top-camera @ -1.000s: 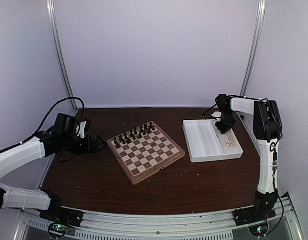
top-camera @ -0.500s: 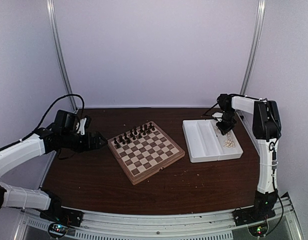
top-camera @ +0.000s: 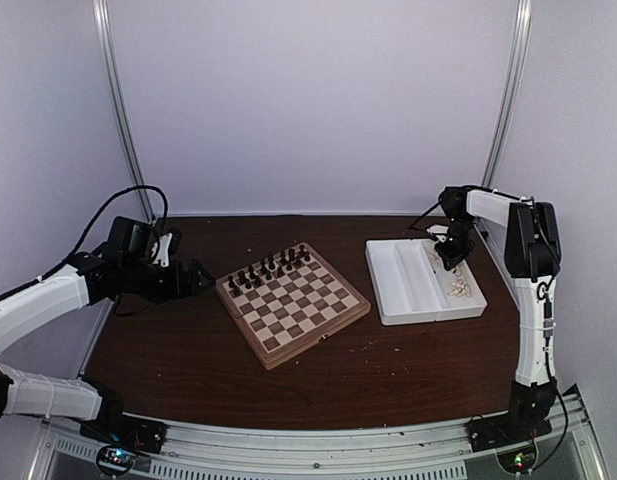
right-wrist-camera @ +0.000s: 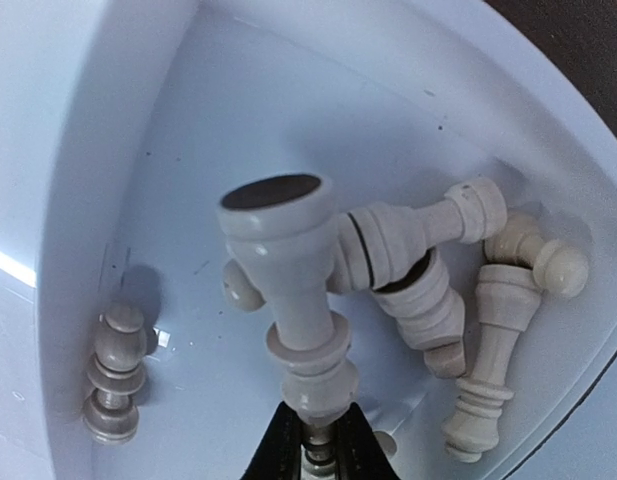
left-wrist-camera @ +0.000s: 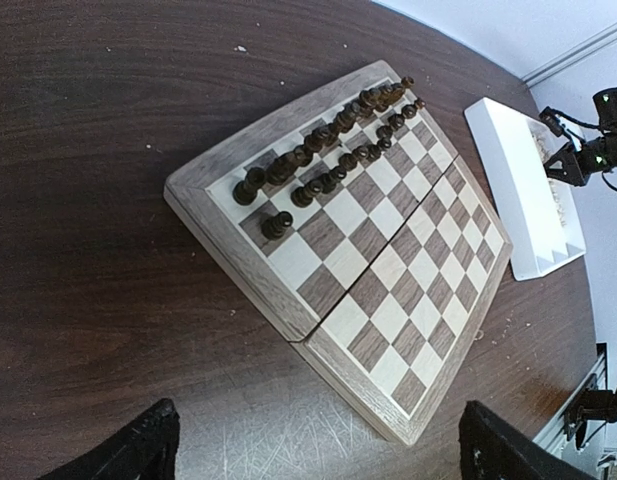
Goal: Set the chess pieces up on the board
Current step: Pick up the chess piece from the storage box.
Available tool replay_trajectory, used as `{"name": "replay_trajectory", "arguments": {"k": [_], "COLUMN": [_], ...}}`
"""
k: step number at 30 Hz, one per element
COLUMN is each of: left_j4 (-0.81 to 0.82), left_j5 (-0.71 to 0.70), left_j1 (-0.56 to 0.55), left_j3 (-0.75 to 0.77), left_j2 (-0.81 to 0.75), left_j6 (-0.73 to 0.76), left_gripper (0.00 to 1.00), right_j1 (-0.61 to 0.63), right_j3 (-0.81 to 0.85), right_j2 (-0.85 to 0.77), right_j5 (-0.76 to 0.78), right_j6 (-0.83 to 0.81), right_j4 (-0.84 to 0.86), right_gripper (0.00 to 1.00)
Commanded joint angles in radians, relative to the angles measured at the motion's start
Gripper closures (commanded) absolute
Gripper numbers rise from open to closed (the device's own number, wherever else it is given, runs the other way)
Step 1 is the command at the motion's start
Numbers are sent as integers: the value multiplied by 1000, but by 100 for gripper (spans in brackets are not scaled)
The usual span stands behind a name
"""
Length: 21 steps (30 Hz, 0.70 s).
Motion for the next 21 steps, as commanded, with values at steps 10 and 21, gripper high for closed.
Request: {"name": "replay_trajectory", "arguments": {"k": [10,21], "left_j4": [20,101], "left_j5": [22,127], "left_j1": [7,-8], "left_j3": [-23,-29], "left_j2": [-52,-8], "left_j6": [-15,-20], "left_gripper": [2,2], "right_j1": [-12,-5], "right_j3": [-226,-510], "right_j2": [-240,-504], "right_j5": [-87,-352], "right_j6": [69,218], "right_j4": [254,512], "right_gripper": [92,90]}}
